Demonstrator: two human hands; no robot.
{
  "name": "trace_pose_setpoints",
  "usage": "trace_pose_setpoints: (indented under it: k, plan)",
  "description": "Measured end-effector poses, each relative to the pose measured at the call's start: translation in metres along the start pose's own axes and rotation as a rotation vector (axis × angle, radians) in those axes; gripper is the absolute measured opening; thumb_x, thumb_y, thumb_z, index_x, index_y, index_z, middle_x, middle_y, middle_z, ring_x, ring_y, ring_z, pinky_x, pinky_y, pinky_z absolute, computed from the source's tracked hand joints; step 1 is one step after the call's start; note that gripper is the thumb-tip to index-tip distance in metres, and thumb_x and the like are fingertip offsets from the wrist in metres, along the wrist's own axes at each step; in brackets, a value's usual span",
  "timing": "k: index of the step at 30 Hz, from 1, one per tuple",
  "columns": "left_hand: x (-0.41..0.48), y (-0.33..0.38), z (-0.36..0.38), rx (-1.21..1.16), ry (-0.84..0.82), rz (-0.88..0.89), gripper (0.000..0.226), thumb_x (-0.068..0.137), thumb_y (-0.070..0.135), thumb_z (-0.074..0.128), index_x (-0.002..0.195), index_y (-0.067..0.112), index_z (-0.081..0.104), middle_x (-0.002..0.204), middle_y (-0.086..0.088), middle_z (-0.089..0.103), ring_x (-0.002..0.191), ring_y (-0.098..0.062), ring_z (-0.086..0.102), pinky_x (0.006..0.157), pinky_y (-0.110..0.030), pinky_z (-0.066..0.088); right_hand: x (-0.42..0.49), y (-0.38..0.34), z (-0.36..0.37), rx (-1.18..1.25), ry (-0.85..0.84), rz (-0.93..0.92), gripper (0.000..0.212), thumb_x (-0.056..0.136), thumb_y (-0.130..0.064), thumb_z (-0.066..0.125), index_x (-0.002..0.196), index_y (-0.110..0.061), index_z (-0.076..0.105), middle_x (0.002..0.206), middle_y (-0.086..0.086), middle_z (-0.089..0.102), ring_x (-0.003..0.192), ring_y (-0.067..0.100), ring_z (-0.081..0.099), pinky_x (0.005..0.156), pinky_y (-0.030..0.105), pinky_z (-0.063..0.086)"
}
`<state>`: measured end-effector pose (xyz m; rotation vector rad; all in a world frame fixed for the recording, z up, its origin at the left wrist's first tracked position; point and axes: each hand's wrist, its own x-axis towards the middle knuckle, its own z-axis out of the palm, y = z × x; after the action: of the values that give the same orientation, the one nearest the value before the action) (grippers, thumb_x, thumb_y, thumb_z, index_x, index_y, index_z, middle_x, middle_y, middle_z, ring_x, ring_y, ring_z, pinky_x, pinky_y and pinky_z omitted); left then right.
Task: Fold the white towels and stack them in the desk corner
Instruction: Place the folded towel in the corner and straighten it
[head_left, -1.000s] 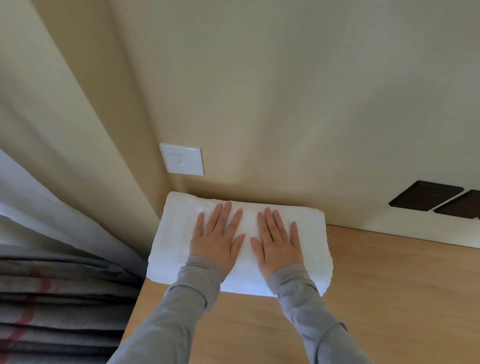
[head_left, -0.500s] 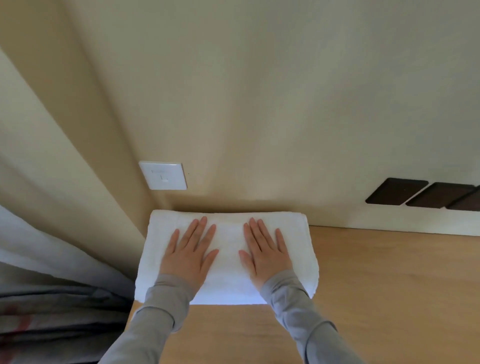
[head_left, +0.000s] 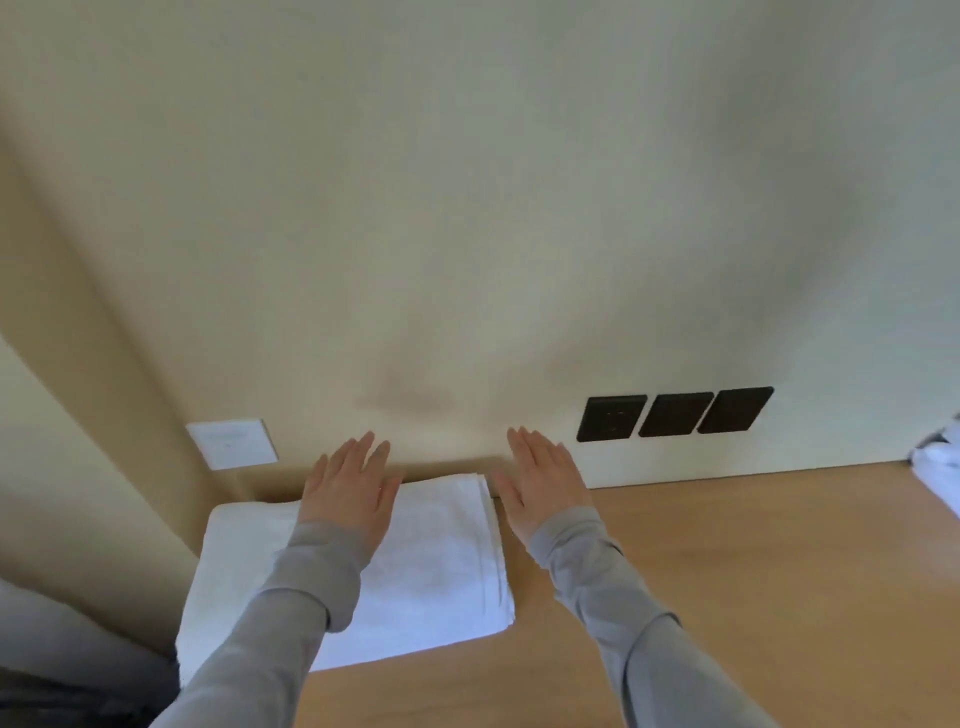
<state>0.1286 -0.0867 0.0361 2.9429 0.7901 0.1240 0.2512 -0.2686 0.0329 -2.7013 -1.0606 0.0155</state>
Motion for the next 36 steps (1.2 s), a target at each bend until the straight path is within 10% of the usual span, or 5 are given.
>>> trace_pose_setpoints:
  k: [19, 36]
  plan:
    - [-0.089, 0.476, -0.080, -0.054, 0.231, 0.514, 0.049, 0.100, 0.043, 0.024, 0.145, 0.025, 0.026, 0.149, 0.008, 0.032, 0.137, -0.013, 0.025, 0.109, -0.032, 0.021, -0.265, 0.335, -0.246, -0.142, 0.308, 0.371, 0.055, 0.099, -0.041, 0.027, 0.148, -0.018, 0.017, 0.156, -0.001, 0.017, 0.144, 0.013, 0.011, 0.118, 0.032, 0.006]
    - [-0.104, 0.724, -0.024, -0.103, 0.186, 0.772, 0.049, 0.100, 0.043, 0.022, 0.146, 0.027, 0.023, 0.151, 0.009, 0.027, 0.138, -0.011, 0.024, 0.112, -0.031, 0.016, -0.375, 0.541, -0.274, -0.199, 0.301, 0.633, 0.055, 0.099, -0.040, 0.028, 0.148, -0.019, 0.016, 0.155, -0.002, 0.020, 0.144, 0.012, 0.011, 0.116, 0.028, 0.011]
